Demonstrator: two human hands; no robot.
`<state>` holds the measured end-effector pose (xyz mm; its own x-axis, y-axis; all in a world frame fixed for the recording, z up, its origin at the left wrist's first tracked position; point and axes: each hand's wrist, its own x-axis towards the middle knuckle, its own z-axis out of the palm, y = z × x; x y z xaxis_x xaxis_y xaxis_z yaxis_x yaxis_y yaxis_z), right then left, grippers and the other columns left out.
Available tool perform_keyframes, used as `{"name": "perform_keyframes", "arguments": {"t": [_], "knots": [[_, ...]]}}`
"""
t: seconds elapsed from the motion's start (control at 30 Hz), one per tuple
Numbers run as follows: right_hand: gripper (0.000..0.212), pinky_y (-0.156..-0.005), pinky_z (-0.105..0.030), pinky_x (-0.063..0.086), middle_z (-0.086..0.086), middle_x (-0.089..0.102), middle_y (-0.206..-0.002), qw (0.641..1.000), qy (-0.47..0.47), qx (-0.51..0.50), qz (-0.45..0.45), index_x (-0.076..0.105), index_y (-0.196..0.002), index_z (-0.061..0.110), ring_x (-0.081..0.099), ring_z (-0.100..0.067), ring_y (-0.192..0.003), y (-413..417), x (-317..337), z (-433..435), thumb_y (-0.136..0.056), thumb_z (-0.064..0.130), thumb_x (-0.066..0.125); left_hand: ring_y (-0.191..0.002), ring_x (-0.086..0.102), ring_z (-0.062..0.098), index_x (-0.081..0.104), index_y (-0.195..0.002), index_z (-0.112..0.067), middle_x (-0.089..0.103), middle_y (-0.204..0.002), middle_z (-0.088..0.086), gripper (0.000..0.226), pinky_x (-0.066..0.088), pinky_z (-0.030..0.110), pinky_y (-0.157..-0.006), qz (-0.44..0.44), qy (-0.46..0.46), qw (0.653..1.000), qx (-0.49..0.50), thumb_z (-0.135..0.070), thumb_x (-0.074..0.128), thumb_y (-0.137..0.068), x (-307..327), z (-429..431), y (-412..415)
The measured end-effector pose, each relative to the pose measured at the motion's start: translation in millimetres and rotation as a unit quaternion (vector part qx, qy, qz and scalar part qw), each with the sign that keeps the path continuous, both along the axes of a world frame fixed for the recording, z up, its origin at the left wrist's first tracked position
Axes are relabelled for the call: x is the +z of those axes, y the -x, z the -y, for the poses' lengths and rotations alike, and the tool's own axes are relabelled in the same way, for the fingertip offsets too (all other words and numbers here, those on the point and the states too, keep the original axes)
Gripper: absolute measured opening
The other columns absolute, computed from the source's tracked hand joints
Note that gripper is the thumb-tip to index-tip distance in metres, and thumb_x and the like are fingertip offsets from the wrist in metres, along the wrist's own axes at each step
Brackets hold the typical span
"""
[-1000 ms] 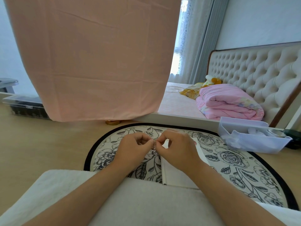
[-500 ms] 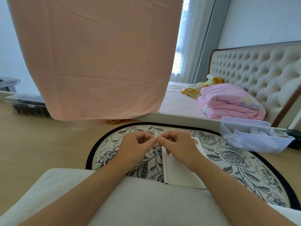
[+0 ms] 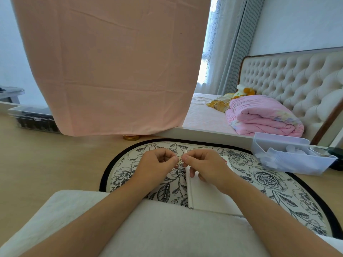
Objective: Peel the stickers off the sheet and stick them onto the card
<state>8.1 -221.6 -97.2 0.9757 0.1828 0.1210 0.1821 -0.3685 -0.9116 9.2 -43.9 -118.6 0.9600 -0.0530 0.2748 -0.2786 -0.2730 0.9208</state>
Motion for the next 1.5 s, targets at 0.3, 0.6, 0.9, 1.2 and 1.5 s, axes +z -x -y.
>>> {"name": "perform_keyframes", "arguments": {"t": [0.3, 0.6, 0.9, 1.2, 1.5], "knots": [[0.011, -0.048, -0.024, 0.034, -0.003, 0.072, -0.08, 1.0, -0.002, 0.024, -0.009, 0.076, -0.085, 0.013, 0.06, -0.015, -0.061, 2, 3, 3, -0.092, 0.017, 0.069, -0.067, 0.065, 0.011, 0.073, -0.078, -0.019, 0.074, -0.073, 0.001, 0.012, 0.057, 0.034, -0.073, 0.003, 0.009, 1.0, -0.03, -0.014, 0.07, -0.089, -2, -1, -2], [0.014, -0.062, -0.015, 0.048, 0.006, 0.071, -0.068, 0.994, 0.085, 0.017, 0.066, 0.077, -0.081, 0.019, 0.059, -0.007, -0.055, 2, 4, 4, -0.093, 0.021, 0.069, -0.068, 0.063, 0.015, 0.073, -0.078, -0.018, 0.073, -0.073, 0.003, 0.011, 0.057, 0.032, -0.07, 0.006, -0.004, 0.999, -0.037, -0.014, 0.07, -0.088, -2, -2, 0], [0.014, -0.062, -0.025, 0.049, 0.021, 0.067, -0.07, 0.937, 0.25, -0.016, 0.244, 0.073, -0.075, 0.031, 0.057, -0.006, -0.059, 2, -2, 0, -0.086, 0.032, 0.063, -0.058, 0.055, 0.001, 0.073, -0.08, -0.015, 0.072, -0.074, 0.006, 0.008, 0.046, 0.011, -0.056, 0.034, -0.033, 0.998, -0.028, -0.011, 0.071, -0.087, -1, -1, 3], [0.026, -0.054, -0.015, 0.039, 0.02, 0.057, -0.052, 0.961, 0.201, -0.024, 0.186, 0.068, -0.064, 0.028, 0.048, -0.004, -0.049, 8, 2, -4, -0.088, 0.02, 0.064, -0.057, 0.055, 0.0, 0.073, -0.079, -0.018, 0.072, -0.072, 0.001, 0.009, 0.046, 0.012, -0.056, 0.039, -0.039, 0.998, -0.015, -0.015, 0.071, -0.087, -5, 1, 1], [0.026, -0.049, -0.011, 0.038, 0.02, 0.06, -0.048, 0.986, 0.106, -0.047, 0.119, 0.072, -0.07, 0.025, 0.049, -0.001, -0.04, 10, 3, -8, -0.095, 0.02, 0.065, -0.071, 0.055, 0.0, 0.063, -0.089, -0.037, 0.064, -0.08, -0.019, 0.012, 0.043, 0.018, -0.061, 0.156, -0.16, 0.969, 0.102, -0.04, 0.073, -0.084, -3, -2, 6]]}}
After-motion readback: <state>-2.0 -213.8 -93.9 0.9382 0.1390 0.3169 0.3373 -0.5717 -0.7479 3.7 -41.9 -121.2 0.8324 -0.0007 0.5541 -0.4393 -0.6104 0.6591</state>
